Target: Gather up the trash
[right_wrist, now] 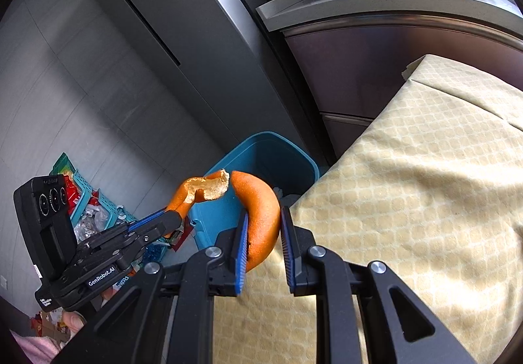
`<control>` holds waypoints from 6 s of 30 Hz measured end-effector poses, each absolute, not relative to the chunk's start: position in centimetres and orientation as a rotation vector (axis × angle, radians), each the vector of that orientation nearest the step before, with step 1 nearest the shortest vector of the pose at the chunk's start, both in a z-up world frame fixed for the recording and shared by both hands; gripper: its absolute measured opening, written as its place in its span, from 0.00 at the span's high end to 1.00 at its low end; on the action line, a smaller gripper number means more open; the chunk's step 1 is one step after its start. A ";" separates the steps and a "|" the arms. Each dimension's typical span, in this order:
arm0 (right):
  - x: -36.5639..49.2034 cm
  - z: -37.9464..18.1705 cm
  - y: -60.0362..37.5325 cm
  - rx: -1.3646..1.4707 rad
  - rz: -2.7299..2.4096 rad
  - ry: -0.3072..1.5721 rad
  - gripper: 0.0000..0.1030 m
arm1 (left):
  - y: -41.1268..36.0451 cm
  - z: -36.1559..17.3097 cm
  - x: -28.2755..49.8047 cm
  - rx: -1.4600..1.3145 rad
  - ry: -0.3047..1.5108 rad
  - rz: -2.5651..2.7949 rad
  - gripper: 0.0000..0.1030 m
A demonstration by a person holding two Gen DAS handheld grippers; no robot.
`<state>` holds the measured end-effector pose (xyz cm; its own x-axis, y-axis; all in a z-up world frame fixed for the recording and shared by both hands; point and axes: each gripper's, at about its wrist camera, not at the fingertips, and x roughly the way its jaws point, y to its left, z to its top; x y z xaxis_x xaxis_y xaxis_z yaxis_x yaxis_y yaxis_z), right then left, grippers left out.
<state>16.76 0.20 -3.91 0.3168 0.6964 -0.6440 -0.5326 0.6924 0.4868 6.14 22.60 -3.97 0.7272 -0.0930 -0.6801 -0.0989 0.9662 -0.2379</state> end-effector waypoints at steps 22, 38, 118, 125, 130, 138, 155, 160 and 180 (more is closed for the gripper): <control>17.4 -4.3 4.1 0.126 0.836 0.980 0.83 | 24.2 -5.2 7.2 -0.289 0.780 0.036 0.87; 18.1 -4.8 6.6 0.085 0.843 0.997 0.83 | 24.8 -5.8 8.1 -0.297 0.789 0.061 0.87; 4.2 -1.1 -8.8 0.059 0.359 0.503 0.06 | 16.3 -0.2 -0.7 -0.146 0.431 0.076 0.05; -0.2 -1.1 -13.9 0.063 0.175 0.388 0.06 | 10.8 0.8 -1.6 -0.091 0.360 -0.019 0.05; -2.2 -1.1 -16.3 0.070 0.137 0.366 0.06 | 7.7 0.4 -1.6 -0.076 0.374 -0.055 0.05; -4.0 -1.3 -17.5 0.101 0.100 0.325 0.06 | 5.5 0.3 -2.5 -0.047 0.352 -0.053 0.05; -5.4 -1.4 -18.9 0.126 0.055 0.302 0.06 | 4.2 0.3 -2.8 -0.017 0.323 -0.064 0.05; -5.5 -1.5 -18.9 0.129 0.056 0.302 0.06 | 4.1 0.2 -2.8 -0.015 0.325 -0.057 0.05; -5.2 -1.6 -18.9 0.137 0.064 0.312 0.06 | 4.1 -0.1 -2.9 -0.009 0.328 -0.043 0.05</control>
<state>-5.18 -18.90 -1.60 0.9499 0.0836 -0.3012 -0.0414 0.9887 0.1439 -2.93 4.08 -0.09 0.9457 -0.0434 -0.3222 0.0404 0.9991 -0.0161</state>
